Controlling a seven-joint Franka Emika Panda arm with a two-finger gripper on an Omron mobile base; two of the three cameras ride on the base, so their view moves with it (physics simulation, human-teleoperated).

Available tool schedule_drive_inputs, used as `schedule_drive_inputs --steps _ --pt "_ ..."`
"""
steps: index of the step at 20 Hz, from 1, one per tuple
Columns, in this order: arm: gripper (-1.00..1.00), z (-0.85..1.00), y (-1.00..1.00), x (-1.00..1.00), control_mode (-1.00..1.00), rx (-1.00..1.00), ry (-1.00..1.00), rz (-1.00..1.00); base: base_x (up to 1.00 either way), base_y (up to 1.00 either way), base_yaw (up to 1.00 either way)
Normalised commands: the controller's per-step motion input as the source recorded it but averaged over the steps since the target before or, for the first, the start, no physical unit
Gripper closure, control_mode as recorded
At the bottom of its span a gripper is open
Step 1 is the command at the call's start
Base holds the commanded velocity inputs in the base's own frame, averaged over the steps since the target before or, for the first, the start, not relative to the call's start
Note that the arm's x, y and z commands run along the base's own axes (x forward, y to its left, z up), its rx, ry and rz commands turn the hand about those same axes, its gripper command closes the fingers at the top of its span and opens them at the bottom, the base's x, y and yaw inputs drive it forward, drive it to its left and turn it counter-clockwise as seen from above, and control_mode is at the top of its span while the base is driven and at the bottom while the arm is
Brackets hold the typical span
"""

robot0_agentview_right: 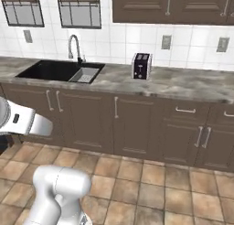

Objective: Place the ketchup and ketchup from the counter to the top shelf of the fridge. If the existing items in the fridge are on the top shelf, move them to other shelves.

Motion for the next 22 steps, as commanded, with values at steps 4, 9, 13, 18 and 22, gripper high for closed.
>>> schedule_drive_inputs --steps 4,9,13,18,22 --pt "-1.0 0.0 0.0 0.0 1.0 0.0 0.0 0.0 0.82 -0.01 0.84" --pt "-1.0 0.0 0.0 0.0 1.0 0.0 0.0 0.0 0.62 -0.04 0.91" --pt "-1.0 0.0 0.0 0.0 1.0 0.0 0.0 0.0 0.66 -0.01 0.88" --pt "-1.0 0.0 0.0 0.0 1.0 0.0 0.0 0.0 0.81 0.0 0.78" --pt "-1.0 0.0 0.0 0.0 1.0 0.0 0.0 0.0 0.96 0.03 0.69"
